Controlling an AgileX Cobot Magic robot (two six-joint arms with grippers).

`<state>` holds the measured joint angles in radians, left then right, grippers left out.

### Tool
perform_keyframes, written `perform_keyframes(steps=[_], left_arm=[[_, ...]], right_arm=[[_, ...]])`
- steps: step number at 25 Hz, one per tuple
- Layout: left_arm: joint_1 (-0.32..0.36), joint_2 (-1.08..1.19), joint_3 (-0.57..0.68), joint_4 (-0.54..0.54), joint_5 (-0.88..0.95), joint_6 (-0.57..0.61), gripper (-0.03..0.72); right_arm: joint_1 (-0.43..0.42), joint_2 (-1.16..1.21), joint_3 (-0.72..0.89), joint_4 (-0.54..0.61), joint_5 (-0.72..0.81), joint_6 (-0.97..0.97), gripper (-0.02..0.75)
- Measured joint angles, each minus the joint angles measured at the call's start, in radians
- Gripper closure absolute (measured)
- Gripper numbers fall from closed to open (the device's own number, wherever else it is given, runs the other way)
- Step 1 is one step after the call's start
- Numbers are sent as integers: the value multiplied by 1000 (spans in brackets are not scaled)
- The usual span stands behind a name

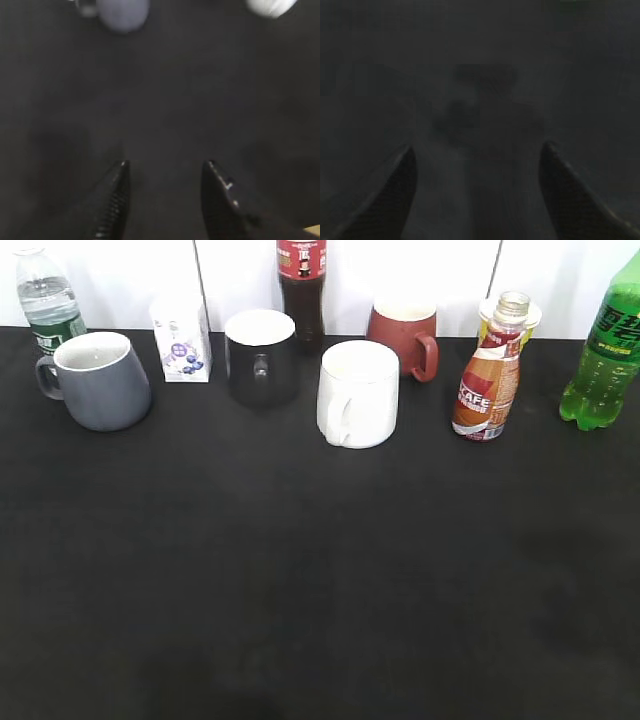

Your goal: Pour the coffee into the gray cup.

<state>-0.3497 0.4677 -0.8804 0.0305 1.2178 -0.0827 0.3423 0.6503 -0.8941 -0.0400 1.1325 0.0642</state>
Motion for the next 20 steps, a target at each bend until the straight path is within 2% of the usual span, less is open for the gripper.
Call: perform_keyframes(steps=[3, 6, 11, 20], left_arm=[[0, -175, 120, -17, 1, 0, 326], [0, -284, 198, -22, 8, 0, 326], [0, -307, 305, -22, -16, 0, 325], [0, -306, 357, -12, -148, 3, 325]], right_arm=[[0, -164, 35, -31, 16, 3, 144], [0, -289, 167, -39, 15, 3, 146], [0, -405, 384, -41, -67, 2, 146], [0, -408, 392, -19, -79, -9, 147]])
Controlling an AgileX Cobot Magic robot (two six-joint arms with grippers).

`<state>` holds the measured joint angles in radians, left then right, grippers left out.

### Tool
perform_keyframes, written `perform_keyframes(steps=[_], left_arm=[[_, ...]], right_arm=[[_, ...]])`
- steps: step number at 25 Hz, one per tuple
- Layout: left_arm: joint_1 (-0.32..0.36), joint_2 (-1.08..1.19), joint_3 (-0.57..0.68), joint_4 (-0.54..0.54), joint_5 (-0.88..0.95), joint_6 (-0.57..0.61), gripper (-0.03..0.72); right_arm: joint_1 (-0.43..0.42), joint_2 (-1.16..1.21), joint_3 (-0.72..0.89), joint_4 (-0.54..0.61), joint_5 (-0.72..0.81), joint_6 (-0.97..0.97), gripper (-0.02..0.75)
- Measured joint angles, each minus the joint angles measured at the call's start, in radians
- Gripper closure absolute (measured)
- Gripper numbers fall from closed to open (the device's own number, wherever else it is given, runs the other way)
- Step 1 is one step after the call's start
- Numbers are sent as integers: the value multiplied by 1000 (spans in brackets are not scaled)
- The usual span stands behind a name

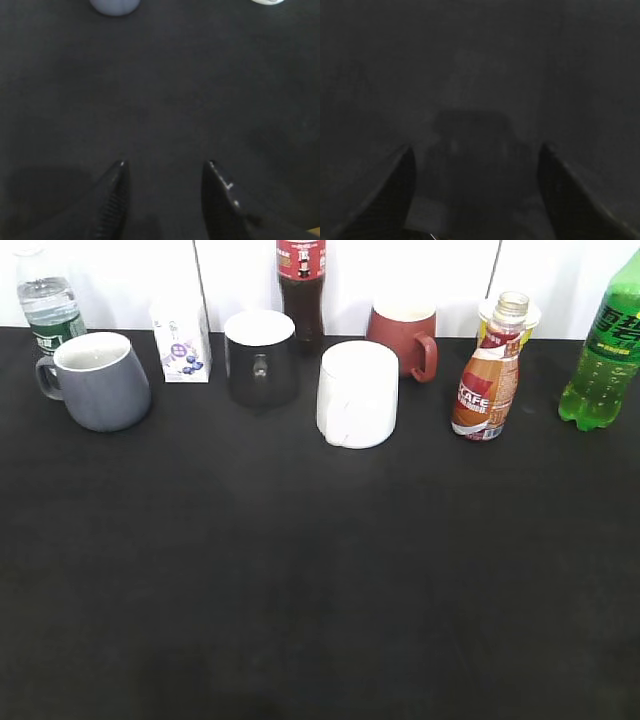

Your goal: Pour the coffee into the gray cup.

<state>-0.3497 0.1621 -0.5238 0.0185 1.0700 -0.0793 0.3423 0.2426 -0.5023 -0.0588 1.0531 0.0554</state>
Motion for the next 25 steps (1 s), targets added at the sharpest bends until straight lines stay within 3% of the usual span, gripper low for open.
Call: perform_keyframes(steps=[12, 14, 19, 22, 25], left_arm=[[4, 0, 1, 0, -2, 0, 326], [60, 0, 1, 0, -2, 0, 326], [260, 0, 1, 0, -2, 0, 326], [324, -74, 1, 0, -3, 0, 342], [332, -162, 1, 0, -3, 0, 381]], right_arm=[[0, 0, 0, 1, 0, -1, 147], [-43, -1, 0, 1, 0, -1, 147], [-293, -130, 0, 1, -6, -1, 147], [-325, -242, 0, 1, -7, -1, 148], [-325, -251, 0, 1, -8, -1, 148]])
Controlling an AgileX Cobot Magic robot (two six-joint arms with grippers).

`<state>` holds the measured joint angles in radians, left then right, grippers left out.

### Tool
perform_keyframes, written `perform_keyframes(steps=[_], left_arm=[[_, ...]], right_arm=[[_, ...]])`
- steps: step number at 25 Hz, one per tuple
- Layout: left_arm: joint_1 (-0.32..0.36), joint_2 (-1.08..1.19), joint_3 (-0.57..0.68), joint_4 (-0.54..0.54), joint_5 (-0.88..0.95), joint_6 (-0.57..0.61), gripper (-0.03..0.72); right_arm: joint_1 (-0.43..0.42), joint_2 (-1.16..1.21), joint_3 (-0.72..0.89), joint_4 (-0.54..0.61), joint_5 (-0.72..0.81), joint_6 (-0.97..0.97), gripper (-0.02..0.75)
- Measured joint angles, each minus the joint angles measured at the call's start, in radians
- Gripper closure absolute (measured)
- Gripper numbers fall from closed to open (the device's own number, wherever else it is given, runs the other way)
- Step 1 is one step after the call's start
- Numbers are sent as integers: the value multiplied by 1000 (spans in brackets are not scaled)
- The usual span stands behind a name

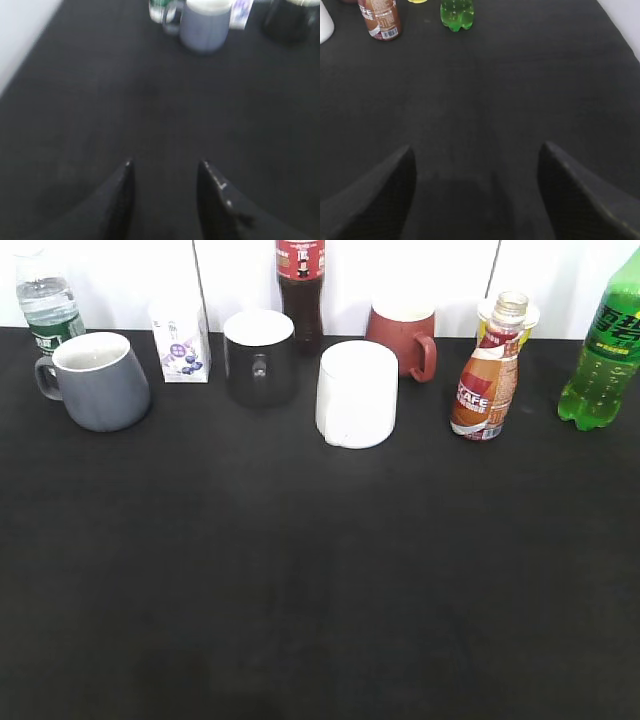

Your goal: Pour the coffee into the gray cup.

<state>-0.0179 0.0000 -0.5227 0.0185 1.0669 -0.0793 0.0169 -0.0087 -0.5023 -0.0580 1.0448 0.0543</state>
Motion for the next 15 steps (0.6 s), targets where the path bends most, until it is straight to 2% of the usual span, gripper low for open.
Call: perform_keyframes(steps=[6, 15], left_arm=[[0, -7, 0, 0, 1, 0, 445], [0, -7, 0, 0, 1, 0, 447]], right_arm=[[0, 0, 1, 0, 0, 1, 147], [0, 0, 1, 0, 0, -1, 147]])
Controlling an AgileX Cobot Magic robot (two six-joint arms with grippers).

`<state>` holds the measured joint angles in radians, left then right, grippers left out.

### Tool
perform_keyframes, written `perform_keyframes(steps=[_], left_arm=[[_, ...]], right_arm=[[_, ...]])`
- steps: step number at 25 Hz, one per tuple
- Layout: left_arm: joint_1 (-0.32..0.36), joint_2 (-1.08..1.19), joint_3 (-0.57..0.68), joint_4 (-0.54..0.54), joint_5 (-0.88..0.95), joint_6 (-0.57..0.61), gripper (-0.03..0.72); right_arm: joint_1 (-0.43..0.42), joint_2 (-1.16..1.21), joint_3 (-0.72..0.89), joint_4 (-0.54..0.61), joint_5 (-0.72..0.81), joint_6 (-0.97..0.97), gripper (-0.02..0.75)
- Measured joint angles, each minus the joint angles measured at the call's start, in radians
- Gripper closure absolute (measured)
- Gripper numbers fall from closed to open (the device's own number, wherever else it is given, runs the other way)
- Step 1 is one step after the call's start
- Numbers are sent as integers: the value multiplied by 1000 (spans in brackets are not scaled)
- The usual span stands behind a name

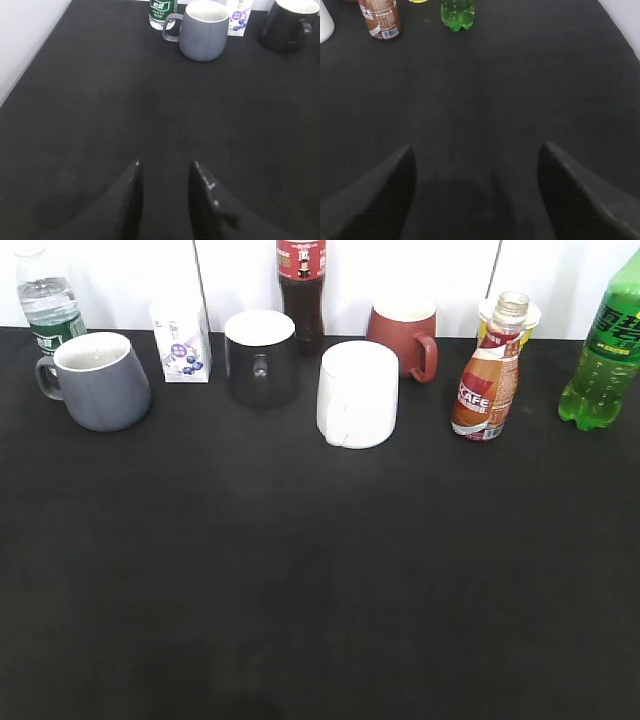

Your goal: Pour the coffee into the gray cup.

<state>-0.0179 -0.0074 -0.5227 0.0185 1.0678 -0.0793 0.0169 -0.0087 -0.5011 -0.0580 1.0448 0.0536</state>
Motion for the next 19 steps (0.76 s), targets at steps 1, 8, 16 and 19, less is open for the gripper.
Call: perform_keyframes(steps=[1, 8, 16, 19], left_arm=[[0, 0, 0, 0, 0, 0, 447], [0, 0, 0, 0, 0, 0, 448], [0, 0, 0, 0, 0, 0, 448], [0, 0, 0, 0, 0, 0, 448]], right_arm=[[0, 0, 0, 0, 0, 1, 147], [0, 0, 0, 0, -1, 0, 148], [-1, 0, 0, 0, -1, 1, 147], [-1, 0, 0, 0, -1, 0, 147]])
